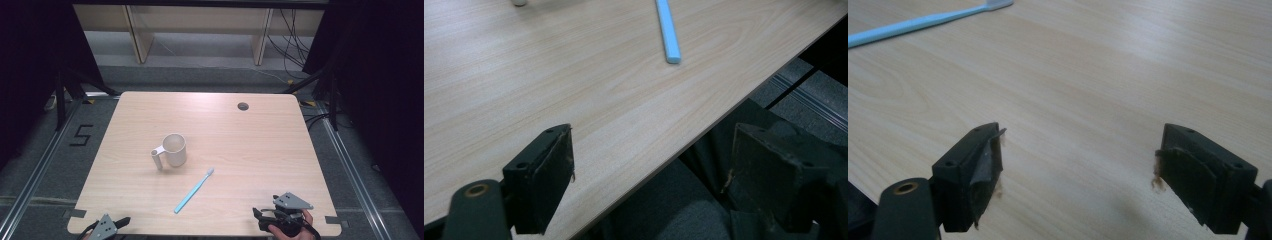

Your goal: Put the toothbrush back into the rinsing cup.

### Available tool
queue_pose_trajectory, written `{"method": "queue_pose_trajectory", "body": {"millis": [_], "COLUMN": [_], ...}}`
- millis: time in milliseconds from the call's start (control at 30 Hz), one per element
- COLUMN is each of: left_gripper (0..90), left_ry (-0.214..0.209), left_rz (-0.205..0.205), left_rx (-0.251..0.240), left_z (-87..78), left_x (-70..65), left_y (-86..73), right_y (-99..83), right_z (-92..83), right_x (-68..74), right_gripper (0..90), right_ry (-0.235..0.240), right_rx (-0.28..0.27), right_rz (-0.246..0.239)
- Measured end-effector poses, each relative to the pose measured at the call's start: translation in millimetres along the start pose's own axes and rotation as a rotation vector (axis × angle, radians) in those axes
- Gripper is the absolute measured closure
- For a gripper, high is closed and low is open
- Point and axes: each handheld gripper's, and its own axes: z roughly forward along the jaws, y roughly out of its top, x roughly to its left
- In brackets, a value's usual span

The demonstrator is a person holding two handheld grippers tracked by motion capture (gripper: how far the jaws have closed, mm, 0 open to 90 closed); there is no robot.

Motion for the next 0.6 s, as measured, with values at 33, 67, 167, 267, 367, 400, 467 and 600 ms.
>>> {"method": "queue_pose_trajectory", "body": {"millis": [33, 67, 167, 267, 367, 400, 467, 600], "left_gripper": [17.0, 17.0, 16.7, 16.1, 15.6, 15.6, 15.6, 15.6], "left_ry": [0.000, 0.001, 0.003, -0.003, -0.004, 0.000, 0.000, 0.004], "left_rz": [0.000, 0.000, -0.012, -0.017, -0.018, -0.017, -0.028, -0.027], "left_rx": [0.000, 0.002, 0.002, -0.001, -0.005, -0.006, -0.023, -0.015], "left_z": [0.0, 0.0, 0.1, 0.4, 0.8, 1.0, 2.6, 4.0], "left_x": [0.0, 0.1, -0.3, 0.4, -0.1, -0.2, -0.5, -0.2], "left_y": [0.0, 0.0, -0.2, -0.1, 0.4, 0.6, 1.6, 6.6], "right_y": [0.0, -0.8, -1.2, -0.7, -0.5, -0.6, -0.9, -1.8], "right_z": [0.0, -0.1, 0.3, -0.5, -1.0, -0.7, -0.4, 0.2], "right_x": [0.0, 2.7, 1.3, 2.0, -0.2, -0.1, -0.6, -0.6], "right_gripper": [18.6, 18.7, 18.7, 19.0, 18.9, 19.0, 19.0, 19.0], "right_ry": [0.000, -0.020, -0.020, -0.023, -0.028, -0.025, -0.028, -0.023], "right_rx": [0.000, 0.005, 0.016, 0.019, 0.015, 0.017, 0.017, 0.023], "right_rz": [0.000, 0.011, -0.011, 0.004, -0.020, -0.021, -0.030, -0.009]}}
